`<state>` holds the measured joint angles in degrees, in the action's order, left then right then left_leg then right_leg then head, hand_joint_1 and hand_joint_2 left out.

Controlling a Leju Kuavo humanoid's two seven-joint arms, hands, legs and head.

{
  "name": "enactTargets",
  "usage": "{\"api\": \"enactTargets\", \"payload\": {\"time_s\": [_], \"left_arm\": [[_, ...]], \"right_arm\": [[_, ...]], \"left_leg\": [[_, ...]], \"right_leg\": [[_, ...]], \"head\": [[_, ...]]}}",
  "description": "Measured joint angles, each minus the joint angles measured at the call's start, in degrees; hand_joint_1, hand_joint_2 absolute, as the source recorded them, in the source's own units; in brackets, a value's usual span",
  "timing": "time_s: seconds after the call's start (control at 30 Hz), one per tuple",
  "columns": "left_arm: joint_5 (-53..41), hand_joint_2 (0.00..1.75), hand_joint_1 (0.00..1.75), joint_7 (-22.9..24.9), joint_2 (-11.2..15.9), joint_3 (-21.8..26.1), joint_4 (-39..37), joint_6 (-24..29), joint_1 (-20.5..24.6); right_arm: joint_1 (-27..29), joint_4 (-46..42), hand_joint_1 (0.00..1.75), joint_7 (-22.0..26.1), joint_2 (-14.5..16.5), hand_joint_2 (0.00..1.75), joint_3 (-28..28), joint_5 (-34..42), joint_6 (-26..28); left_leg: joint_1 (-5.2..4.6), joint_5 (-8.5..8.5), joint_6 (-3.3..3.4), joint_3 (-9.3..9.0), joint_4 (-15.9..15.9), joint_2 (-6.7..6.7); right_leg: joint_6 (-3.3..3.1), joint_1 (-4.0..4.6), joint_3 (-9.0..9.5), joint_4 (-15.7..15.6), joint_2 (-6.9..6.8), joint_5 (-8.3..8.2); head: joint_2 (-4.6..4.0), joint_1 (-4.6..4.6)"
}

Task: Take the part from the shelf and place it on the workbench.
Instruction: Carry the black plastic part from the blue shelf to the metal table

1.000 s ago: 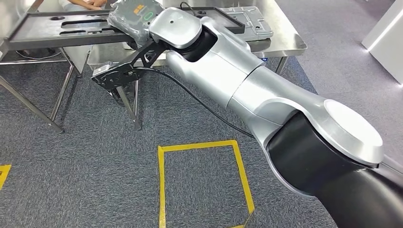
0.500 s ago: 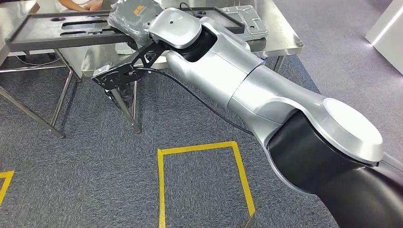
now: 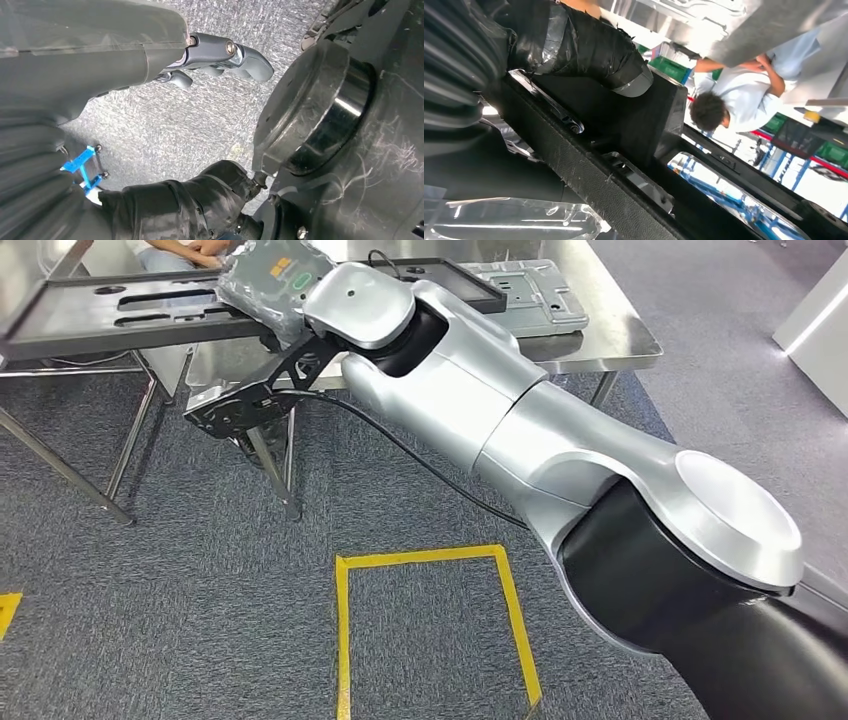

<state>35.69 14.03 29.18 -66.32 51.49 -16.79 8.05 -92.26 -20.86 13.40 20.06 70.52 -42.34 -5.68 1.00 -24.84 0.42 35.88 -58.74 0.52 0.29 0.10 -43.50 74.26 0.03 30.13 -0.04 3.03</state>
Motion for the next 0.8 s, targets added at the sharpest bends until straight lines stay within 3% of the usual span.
{"api": "enactTargets", "payload": {"time_s": [0.07, 0.13, 0.2, 0.3, 0.33, 0.4, 0.47, 0.5, 0.53, 0.57, 0.63, 0.7, 0.8], "left_arm": [[-0.02, 1.75, 0.00, 0.00, -0.01, 0.02, -0.01, 0.00, -0.03], [-0.01, 1.75, 0.00, 0.00, -0.04, 0.04, -0.02, -0.03, 0.05], [0.01, 1.75, 0.00, 0.02, -0.09, 0.08, -0.03, -0.10, 0.12], [0.00, 1.75, 0.00, 0.07, -0.17, 0.22, -0.04, -0.17, 0.15], [-0.01, 1.75, 0.00, 0.11, -0.20, 0.27, -0.05, -0.19, 0.17], [-0.03, 1.75, 0.00, 0.20, -0.22, 0.32, -0.10, -0.22, 0.10], [-0.04, 1.75, 0.00, 0.29, -0.25, 0.33, -0.14, -0.23, -0.07], [-0.05, 1.75, 0.00, 0.32, -0.27, 0.33, -0.15, -0.26, -0.09], [-0.05, 1.75, 0.00, 0.35, -0.28, 0.35, -0.15, -0.30, -0.06], [-0.06, 1.75, 0.00, 0.37, -0.29, 0.38, -0.16, -0.34, -0.02], [-0.06, 1.75, 0.00, 0.43, -0.31, 0.53, -0.22, -0.45, 0.06], [-0.06, 1.75, 0.00, 0.52, -0.35, 0.68, -0.29, -0.54, 0.11], [-0.06, 1.75, 0.00, 0.57, -0.45, 0.82, -0.37, -0.61, 0.12]], "right_arm": [[-0.05, -0.01, 1.75, -0.01, -0.02, 1.75, 0.01, 0.00, -0.01], [-0.40, -0.08, 1.75, -0.02, 0.03, 1.75, 0.05, -0.01, 0.00], [-0.64, -0.16, 1.75, -0.14, 0.07, 1.75, 0.26, -0.04, 0.01], [-0.78, -0.19, 1.75, -0.55, 0.10, 1.75, 0.79, -0.05, -0.05], [-0.91, -0.18, 1.75, -0.71, 0.11, 1.75, 0.92, -0.04, -0.09], [-1.05, -0.15, 1.75, -0.98, 0.09, 1.75, 1.15, -0.02, -0.18], [-0.81, -0.13, 1.75, -0.98, 0.08, 1.75, 1.48, -0.02, -0.26], [-0.66, -0.11, 1.75, -0.93, 0.08, 1.75, 1.65, -0.04, -0.28], [-0.58, -0.11, 1.75, -0.87, 0.08, 1.75, 1.82, -0.06, -0.29], [-0.57, -0.10, 1.75, -0.85, 0.08, 1.75, 1.96, -0.08, -0.29], [-0.75, -0.09, 1.75, -0.84, 0.07, 1.75, 2.20, -0.13, -0.30], [-0.87, -0.04, 1.75, -0.85, 0.05, 1.75, 2.47, -0.18, -0.31], [-0.96, 0.11, 1.75, -0.92, -0.03, 1.75, 2.80, -0.33, -0.28]], "left_leg": [[-0.18, -0.47, -0.10, -0.65, 0.02, 0.22], [-0.41, -0.86, -0.48, -0.95, 0.01, 0.33], [-0.36, -1.03, -1.05, -1.06, 0.15, 0.30], [-0.13, -2.02, -2.00, -0.94, -0.83, 0.07], [-0.07, -3.11, -2.31, 0.03, -2.92, -0.03], [0.15, -5.83, -2.92, 3.81, -9.96, -0.18], [0.30, -6.16, -3.31, 6.92, -14.46, -0.21], [0.34, -4.78, -3.38, 7.09, -13.73, -0.22], [0.36, -2.52, -3.39, 6.17, -10.87, -0.24], [0.36, -0.26, -3.34, 4.64, -6.86, -0.31], [0.04, 1.94, -2.87, 1.79, -0.77, -0.38], [-0.29, 1.54, -2.09, 1.00, 0.50, -0.29], [0.09, 1.31, -0.97, 0.55, 0.77, -0.22]], "right_leg": [[-1.00, 0.29, 2.84, -7.51, 0.04, -4.61], [-1.73, 0.58, 5.71, -13.85, 0.01, -6.77], [-1.85, 0.80, 6.54, -15.31, 0.03, -6.57], [-2.11, 0.45, 7.62, -16.46, 0.00, -6.69], [-2.19, 0.22, 8.06, -16.84, -0.07, -6.72], [-2.37, 0.07, 8.47, -17.00, -0.12, -6.53], [-2.40, 0.05, 8.73, -16.85, 0.03, -6.15], [-2.33, 0.03, 8.92, -16.72, 0.11, -5.89], [-2.23, 0.01, 9.16, -16.53, 0.18, -5.57], [-2.06, -0.02, 9.40, -16.33, 0.20, -5.20], [-1.59, 0.19, 9.59, -15.99, 0.27, -4.58], [-1.05, 0.41, 9.60, -15.95, 0.30, -4.26], [-0.13, 0.43, 9.33, -14.80, 0.22, -3.20]], "head": [[0.00, -0.01], [0.00, 0.08], [0.00, 0.09], [0.01, 0.16], [0.01, 0.27], [0.00, 0.46], [0.00, 0.46], [0.00, 0.46], [0.00, 0.46], [0.00, 0.46], [0.00, 0.43], [0.00, 0.37], [0.01, 0.26]]}}
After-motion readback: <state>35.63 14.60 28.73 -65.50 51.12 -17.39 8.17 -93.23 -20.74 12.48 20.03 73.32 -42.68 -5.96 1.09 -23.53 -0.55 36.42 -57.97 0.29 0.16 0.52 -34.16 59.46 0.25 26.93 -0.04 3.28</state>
